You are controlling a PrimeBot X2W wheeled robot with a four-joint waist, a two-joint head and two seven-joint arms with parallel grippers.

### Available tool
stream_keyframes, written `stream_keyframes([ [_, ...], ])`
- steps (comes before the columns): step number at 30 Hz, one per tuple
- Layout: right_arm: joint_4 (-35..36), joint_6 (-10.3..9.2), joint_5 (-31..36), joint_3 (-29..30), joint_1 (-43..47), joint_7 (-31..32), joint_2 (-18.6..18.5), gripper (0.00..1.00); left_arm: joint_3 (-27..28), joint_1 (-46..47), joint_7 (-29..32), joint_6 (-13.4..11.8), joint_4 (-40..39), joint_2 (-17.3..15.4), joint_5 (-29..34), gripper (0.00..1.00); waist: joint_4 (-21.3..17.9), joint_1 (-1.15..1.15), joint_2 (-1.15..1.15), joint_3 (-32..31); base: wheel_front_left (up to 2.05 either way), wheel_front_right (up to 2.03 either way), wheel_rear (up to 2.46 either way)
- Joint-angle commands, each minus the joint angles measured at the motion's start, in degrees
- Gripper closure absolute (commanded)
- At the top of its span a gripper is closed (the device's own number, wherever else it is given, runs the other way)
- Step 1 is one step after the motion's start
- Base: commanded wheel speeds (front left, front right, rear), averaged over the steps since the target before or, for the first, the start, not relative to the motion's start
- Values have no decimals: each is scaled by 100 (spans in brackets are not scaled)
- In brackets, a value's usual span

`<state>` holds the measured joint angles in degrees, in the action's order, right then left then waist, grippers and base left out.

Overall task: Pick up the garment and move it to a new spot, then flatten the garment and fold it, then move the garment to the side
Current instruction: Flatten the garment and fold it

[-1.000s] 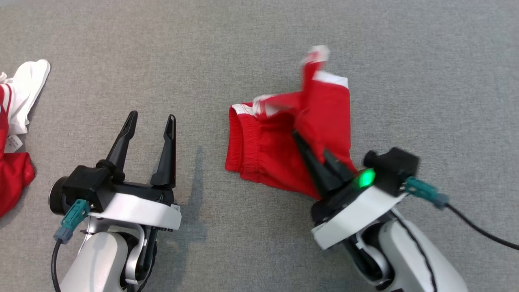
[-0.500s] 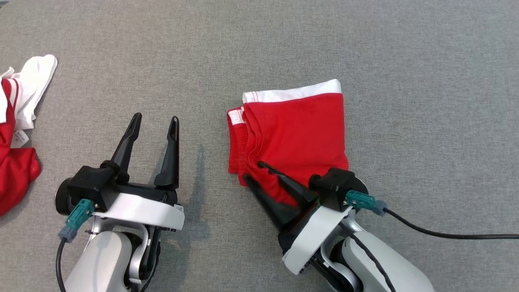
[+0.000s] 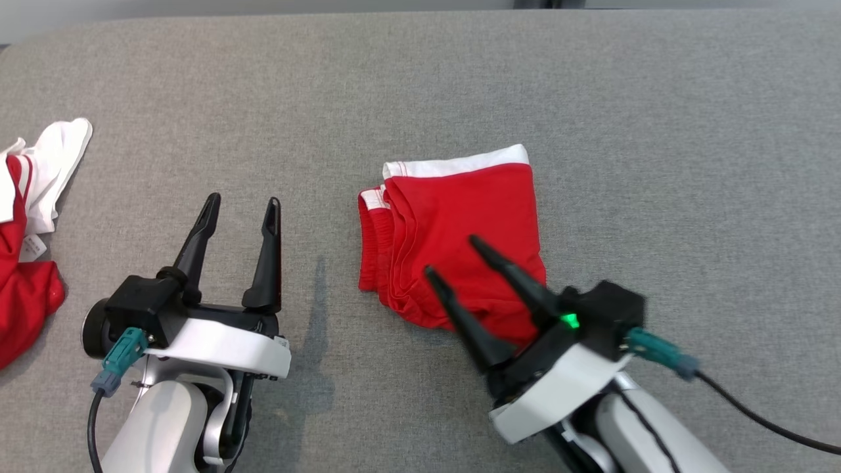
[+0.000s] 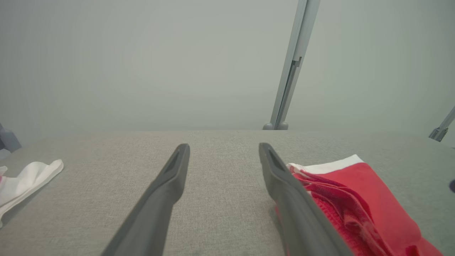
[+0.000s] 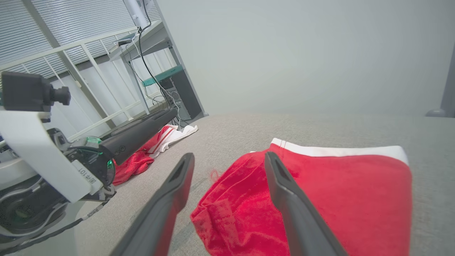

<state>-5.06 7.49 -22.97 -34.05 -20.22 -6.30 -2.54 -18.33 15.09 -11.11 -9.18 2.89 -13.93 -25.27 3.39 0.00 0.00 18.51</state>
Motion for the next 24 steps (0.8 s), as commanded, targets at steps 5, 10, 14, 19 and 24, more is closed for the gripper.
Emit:
stream_keyframes([
  [5, 472, 1, 358, 1019, 415, 57, -58, 0, 77, -113, 7, -126, -68, -104, 21, 0, -108, 0, 0, -219, 0, 0, 0],
  [10, 751, 1, 679, 2153, 728, 184, -55, 0, 174, -248, -39, -246, -150, -141, -6, 0, -158, 0, 0, -430, 0, 0, 0],
  [14, 872, 1, 859, 2777, 978, 307, -51, 0, 222, -426, -56, -311, -231, -164, -54, 0, -177, 0, 0, -625, 0, 0, 0],
  [19, 949, 1, 973, 3227, 1295, 440, -49, 0, 228, -624, -30, -361, -327, -242, -57, 0, -186, 0, 0, -833, 0, 0, 0],
  [24, 976, 1, 990, 3377, 1528, 546, -46, 0, 159, -758, 41, -324, -337, -341, -10, 0, -182, 0, 0, -990, 0, 0, 0],
])
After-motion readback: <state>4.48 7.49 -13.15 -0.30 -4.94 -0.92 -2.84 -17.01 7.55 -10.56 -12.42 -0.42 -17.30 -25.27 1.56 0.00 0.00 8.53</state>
